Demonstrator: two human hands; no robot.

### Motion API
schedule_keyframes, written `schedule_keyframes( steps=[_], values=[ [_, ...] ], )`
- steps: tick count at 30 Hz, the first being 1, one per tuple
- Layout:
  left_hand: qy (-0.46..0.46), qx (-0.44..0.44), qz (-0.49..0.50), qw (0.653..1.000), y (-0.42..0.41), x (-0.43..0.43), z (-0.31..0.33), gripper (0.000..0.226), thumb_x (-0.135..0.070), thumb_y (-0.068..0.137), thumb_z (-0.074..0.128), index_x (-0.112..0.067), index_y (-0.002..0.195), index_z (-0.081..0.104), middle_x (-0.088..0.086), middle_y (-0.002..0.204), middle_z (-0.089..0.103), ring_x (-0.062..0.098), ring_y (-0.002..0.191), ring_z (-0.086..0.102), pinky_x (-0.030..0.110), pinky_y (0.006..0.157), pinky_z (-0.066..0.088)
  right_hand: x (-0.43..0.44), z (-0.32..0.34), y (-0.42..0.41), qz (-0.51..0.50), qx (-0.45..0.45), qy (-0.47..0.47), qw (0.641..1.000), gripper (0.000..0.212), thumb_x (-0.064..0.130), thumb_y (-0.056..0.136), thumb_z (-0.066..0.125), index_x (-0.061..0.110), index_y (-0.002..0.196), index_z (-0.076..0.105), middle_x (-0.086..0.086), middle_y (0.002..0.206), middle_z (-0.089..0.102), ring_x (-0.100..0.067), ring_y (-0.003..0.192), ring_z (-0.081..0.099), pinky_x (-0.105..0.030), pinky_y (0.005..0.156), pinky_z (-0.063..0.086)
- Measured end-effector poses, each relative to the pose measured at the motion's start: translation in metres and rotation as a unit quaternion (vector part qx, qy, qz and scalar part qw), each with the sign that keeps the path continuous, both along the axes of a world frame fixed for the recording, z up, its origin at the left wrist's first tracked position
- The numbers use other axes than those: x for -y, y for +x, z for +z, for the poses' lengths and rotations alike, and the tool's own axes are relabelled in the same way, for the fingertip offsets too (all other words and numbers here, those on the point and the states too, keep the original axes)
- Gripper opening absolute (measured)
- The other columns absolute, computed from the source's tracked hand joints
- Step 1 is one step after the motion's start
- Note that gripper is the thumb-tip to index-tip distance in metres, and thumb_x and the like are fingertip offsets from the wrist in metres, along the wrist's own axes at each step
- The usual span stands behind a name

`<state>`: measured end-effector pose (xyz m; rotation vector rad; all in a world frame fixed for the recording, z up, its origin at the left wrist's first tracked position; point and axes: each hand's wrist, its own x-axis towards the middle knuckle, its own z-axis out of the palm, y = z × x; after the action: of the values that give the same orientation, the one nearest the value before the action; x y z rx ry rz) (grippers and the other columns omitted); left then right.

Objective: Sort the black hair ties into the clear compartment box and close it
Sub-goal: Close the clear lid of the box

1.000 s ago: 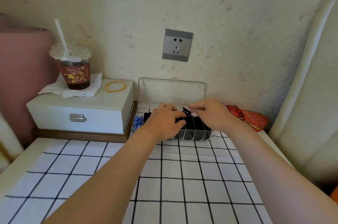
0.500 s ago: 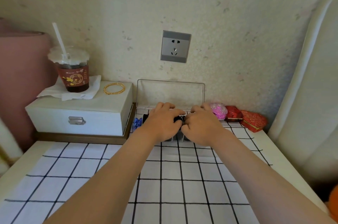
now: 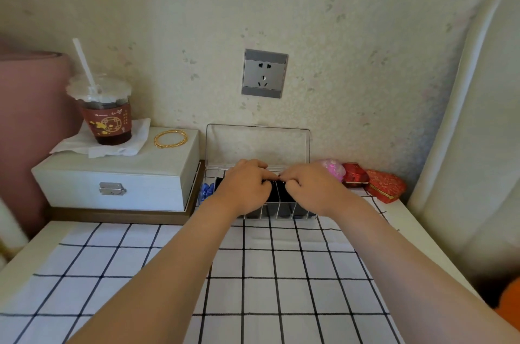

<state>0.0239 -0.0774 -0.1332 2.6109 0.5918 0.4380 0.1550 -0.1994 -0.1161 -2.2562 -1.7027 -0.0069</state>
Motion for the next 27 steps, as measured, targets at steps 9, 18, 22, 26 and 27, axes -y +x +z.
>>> schedule_keyframes(
  steps=[9,18,22,26,27],
  values=[
    [0.025,0.109,0.093,0.989,-0.02,-0.021,0.01,0.039,-0.008,0.093,0.048,-0.022,0.126,0.063,-0.001,0.136,0.053,0.019,0.13,0.041,0.03,0.106,0.034,0.001,-0.006,-0.001,-0.007,0.045,-0.039,0.998,0.057,0.036,0.089,0.025,0.009,0.101,0.074,-0.003,0.112,0.072,-0.022,0.118,0.058,-0.036,0.104,0.036],
    [-0.127,0.172,0.217,0.952,-0.024,-0.041,0.022,0.065,-0.009,0.094,0.044,-0.018,0.154,0.021,0.007,0.163,0.005,0.023,0.15,0.002,0.034,0.118,0.014,-0.002,0.014,0.034,-0.159,-0.186,0.127,0.961,0.052,0.008,0.094,0.047,0.021,0.145,0.046,-0.001,0.152,0.042,-0.019,0.142,0.036,-0.031,0.113,0.029],
    [-0.19,0.162,0.179,0.952,-0.022,-0.053,0.026,0.073,-0.016,0.096,0.047,-0.022,0.158,0.009,0.005,0.164,0.012,0.027,0.148,0.022,0.045,0.12,0.023,-0.01,0.005,0.041,-0.133,-0.274,0.115,0.946,0.069,0.007,0.092,0.045,0.031,0.154,0.03,0.002,0.159,0.035,-0.021,0.141,0.041,-0.036,0.113,0.036],
    [-0.177,0.196,0.191,0.945,-0.025,-0.049,0.033,0.07,-0.018,0.097,0.051,-0.022,0.157,0.015,0.008,0.159,0.021,0.026,0.14,0.035,0.031,0.109,0.034,-0.012,0.012,0.042,-0.151,-0.4,0.199,0.882,0.077,0.0,0.089,0.048,0.03,0.156,0.024,0.001,0.145,0.05,-0.023,0.115,0.061,-0.038,0.092,0.051],
    [-0.158,0.203,0.197,0.946,-0.027,-0.048,0.035,0.069,-0.019,0.097,0.052,-0.022,0.156,0.016,0.009,0.157,0.021,0.023,0.136,0.037,0.025,0.102,0.033,-0.009,0.013,0.043,-0.155,-0.407,0.206,0.876,0.077,0.0,0.091,0.049,0.028,0.157,0.021,0.001,0.145,0.048,-0.018,0.11,0.06,-0.032,0.088,0.051]
  ],
)
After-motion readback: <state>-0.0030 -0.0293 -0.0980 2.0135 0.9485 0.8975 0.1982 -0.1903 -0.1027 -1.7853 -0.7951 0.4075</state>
